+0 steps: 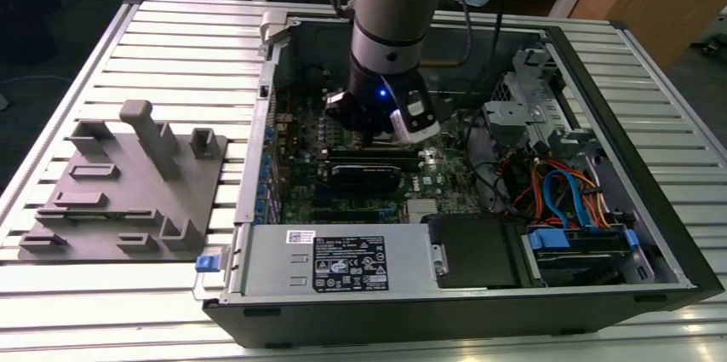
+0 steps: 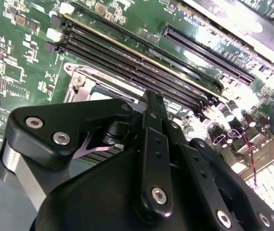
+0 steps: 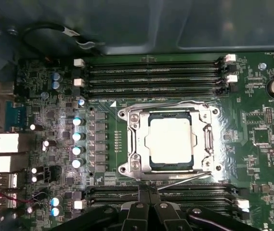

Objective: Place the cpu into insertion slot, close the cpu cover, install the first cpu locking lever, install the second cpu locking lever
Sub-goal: 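Install the second cpu locking lever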

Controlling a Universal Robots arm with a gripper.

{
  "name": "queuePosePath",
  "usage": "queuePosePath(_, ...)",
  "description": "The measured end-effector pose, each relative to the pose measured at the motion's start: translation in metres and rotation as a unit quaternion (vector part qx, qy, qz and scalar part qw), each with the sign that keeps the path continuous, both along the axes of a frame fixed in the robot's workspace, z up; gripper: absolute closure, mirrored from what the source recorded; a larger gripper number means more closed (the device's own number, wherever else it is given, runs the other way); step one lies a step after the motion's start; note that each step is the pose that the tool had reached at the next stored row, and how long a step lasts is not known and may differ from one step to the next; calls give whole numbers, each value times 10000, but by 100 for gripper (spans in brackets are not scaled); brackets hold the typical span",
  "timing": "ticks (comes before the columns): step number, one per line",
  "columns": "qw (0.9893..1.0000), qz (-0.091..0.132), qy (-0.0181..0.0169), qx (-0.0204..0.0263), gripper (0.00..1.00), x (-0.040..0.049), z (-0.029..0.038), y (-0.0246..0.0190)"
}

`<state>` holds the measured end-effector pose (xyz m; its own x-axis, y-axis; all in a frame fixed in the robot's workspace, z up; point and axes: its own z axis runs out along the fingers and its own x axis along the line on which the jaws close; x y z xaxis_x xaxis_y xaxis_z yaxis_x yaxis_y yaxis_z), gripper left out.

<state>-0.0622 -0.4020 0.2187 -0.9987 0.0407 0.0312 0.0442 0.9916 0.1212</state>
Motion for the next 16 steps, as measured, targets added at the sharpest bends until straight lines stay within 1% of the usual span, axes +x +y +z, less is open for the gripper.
queuePosePath(4, 9999, 0, 0, 103, 90, -39, -28, -40)
queuePosePath(6, 9999, 1, 0, 141, 90, -50, -39, -49)
queuePosePath(9, 9999, 0, 0, 146, 90, -51, -42, -48)
queuePosePath(11, 9999, 0, 0, 147, 90, -51, -56, -49)
queuePosePath(16, 9999, 0, 0, 147, 90, -51, -57, -49)
